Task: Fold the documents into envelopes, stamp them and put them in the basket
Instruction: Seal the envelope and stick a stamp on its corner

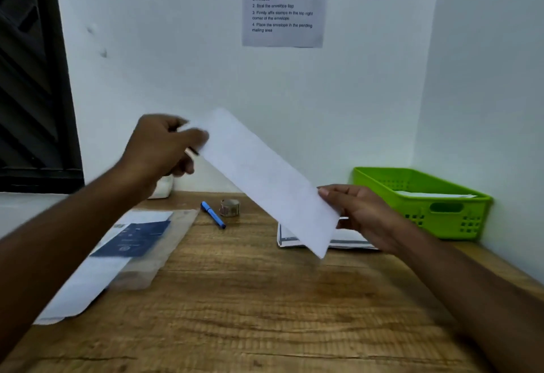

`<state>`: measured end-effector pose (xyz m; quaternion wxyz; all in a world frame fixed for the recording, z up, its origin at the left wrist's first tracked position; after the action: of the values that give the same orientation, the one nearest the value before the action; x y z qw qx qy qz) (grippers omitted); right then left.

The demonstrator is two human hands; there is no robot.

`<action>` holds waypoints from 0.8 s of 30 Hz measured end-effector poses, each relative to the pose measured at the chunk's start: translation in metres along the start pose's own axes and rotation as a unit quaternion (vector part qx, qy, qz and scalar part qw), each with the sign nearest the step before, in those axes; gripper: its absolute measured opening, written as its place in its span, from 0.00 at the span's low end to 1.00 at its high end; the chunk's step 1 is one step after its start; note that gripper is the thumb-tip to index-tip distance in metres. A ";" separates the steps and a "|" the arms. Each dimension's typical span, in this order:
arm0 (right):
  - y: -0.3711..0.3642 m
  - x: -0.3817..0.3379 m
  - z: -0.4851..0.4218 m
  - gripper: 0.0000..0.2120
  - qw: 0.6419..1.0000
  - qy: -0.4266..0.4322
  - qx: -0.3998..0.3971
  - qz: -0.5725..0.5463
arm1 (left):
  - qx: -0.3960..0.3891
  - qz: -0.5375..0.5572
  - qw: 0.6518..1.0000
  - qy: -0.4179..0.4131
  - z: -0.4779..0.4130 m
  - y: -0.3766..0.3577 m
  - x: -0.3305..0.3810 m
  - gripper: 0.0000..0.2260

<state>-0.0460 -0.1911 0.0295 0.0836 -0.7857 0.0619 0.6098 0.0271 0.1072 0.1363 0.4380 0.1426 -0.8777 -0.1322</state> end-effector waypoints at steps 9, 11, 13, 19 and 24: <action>0.022 0.011 0.005 0.07 0.993 -0.073 -0.010 0.090 | -0.308 -0.112 0.929 0.169 0.059 -0.023 -0.080 0.10; 0.022 0.008 0.005 0.09 0.992 -0.075 -0.017 0.104 | -0.329 -0.124 0.919 0.180 0.067 -0.025 -0.085 0.11; 0.024 0.008 0.006 0.11 0.988 -0.081 -0.028 0.128 | -0.343 -0.137 0.911 0.186 0.075 -0.027 -0.088 0.13; 0.026 0.011 0.014 0.07 0.947 -0.110 -0.100 0.286 | -0.421 -0.167 0.872 0.186 0.097 -0.038 -0.086 0.16; 0.018 0.011 0.014 0.05 0.911 -0.095 -0.162 0.368 | -0.440 -0.222 0.854 0.166 0.096 -0.041 -0.090 0.17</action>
<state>-0.0604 -0.2059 0.0148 -0.2692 -0.6482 0.2387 0.6711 0.0070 0.1125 -0.0004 0.5528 0.1457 -0.5872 -0.5730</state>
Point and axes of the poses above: each hand's wrist, its own z-axis away from the middle knuckle, its own y-axis out of the back of the hand, x = y × z, the point moved 7 cm from there along -z, towards the middle knuckle, and after that the axes turned 13 degrees about -z, right-handed, at the moved point
